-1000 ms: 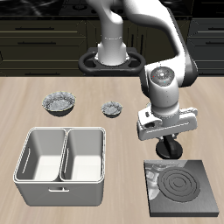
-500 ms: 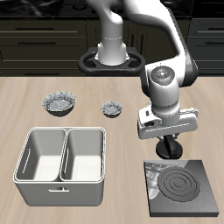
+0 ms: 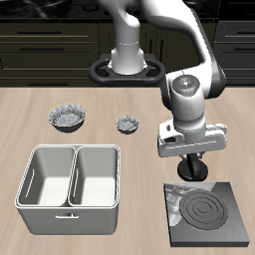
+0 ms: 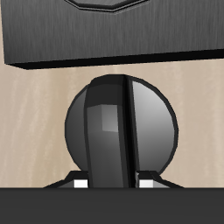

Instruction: Turn off the flat stove and place the largest bowl on it

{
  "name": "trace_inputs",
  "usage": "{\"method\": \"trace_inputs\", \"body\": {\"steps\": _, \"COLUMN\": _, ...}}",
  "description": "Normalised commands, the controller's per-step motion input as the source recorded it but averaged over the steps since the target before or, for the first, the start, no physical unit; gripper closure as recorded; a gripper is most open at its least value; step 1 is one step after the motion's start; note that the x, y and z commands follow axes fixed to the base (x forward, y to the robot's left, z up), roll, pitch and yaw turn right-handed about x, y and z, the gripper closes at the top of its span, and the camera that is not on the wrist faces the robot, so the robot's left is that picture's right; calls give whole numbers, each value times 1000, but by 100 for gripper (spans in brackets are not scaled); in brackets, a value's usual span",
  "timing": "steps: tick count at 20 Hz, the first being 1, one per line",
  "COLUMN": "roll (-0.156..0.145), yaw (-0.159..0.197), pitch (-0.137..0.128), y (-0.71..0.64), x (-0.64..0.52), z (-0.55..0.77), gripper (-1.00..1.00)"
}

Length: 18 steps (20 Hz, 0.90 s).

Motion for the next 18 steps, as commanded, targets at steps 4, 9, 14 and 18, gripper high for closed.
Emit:
{"method": "trace_inputs", "body": {"steps": 4, "roll": 13, "yaw": -62, "pitch": -5, "y": 44, "x": -3, "z": 88, "gripper": 100}}
{"method": "trace_inputs", "body": {"steps": 9, "roll": 18, "yaw": -70, "pitch": -11, "y": 66, "x": -10, "z": 114, "gripper": 100}}
{"method": "trace_inputs", "body": {"steps": 14, "roll": 0, "yaw": -58, "pitch": -5, "y": 26, "x": 30, "z": 58, "gripper": 100}}
{"method": "trace_inputs", "body": {"steps": 18, "roll": 4, "yaw": -83, "pitch": -19, "y": 20, "x": -52, "z": 149, "gripper": 100}}
